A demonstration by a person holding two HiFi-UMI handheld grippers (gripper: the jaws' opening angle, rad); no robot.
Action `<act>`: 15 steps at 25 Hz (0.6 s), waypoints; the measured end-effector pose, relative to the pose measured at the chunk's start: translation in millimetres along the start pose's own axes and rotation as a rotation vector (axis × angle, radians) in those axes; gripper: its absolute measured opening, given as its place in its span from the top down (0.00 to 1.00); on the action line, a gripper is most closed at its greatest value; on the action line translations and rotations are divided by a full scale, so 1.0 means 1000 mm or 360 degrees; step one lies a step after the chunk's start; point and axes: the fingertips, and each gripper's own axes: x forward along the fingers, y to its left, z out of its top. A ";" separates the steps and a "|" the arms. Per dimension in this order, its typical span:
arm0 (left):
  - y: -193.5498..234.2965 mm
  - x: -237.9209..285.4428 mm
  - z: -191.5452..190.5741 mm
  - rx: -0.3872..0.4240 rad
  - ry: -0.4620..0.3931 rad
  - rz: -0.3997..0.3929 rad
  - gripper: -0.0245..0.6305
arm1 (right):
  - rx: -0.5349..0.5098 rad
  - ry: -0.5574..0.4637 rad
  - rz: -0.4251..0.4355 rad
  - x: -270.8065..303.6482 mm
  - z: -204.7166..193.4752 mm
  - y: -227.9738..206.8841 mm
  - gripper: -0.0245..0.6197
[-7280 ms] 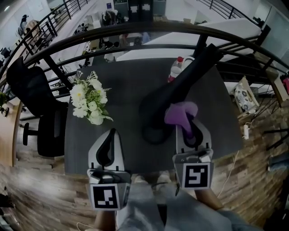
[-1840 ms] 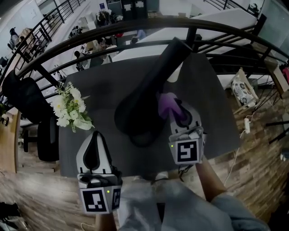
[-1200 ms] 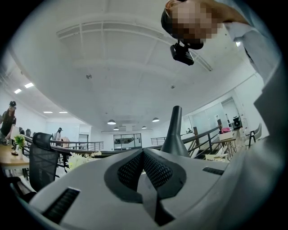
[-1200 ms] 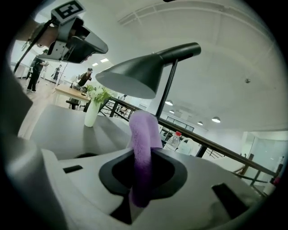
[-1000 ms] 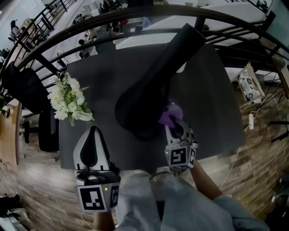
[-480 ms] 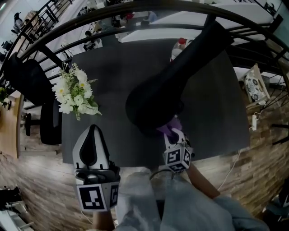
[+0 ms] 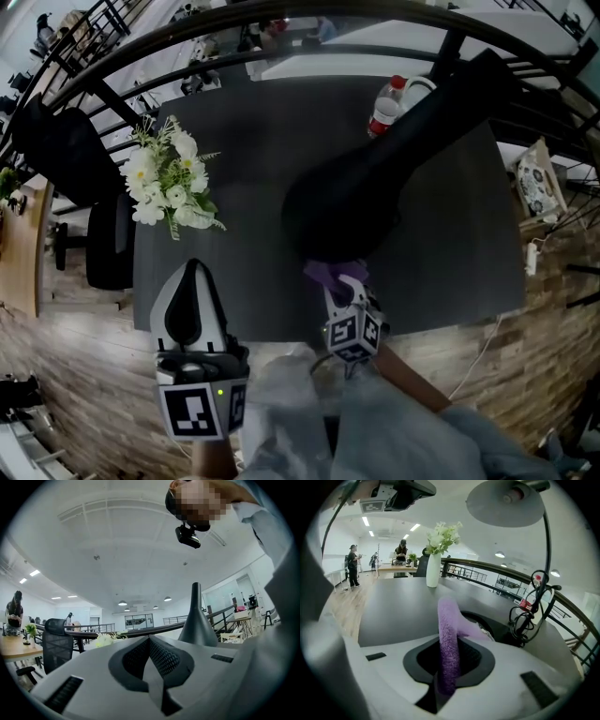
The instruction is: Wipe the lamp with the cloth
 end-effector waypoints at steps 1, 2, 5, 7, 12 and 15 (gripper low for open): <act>0.002 -0.002 -0.001 -0.0005 0.0009 0.0011 0.96 | -0.0002 -0.0004 0.0013 0.002 0.003 0.004 0.88; 0.004 -0.003 -0.002 -0.0019 0.0016 0.0022 0.96 | -0.0006 -0.0008 0.0027 0.005 0.006 0.008 0.88; 0.010 -0.008 -0.002 -0.0034 0.0026 0.0048 0.96 | -0.0028 -0.0026 0.0072 0.012 0.017 0.020 0.88; 0.014 -0.009 0.001 -0.0033 0.0008 0.0054 0.96 | -0.0045 -0.0042 0.0103 0.016 0.024 0.028 0.88; 0.021 -0.017 -0.003 -0.0006 0.0026 0.0086 0.96 | -0.0070 -0.0065 0.0140 0.025 0.034 0.039 0.88; 0.022 -0.018 -0.001 -0.0033 0.0010 0.0088 0.96 | -0.0073 -0.0077 0.0134 0.027 0.034 0.039 0.88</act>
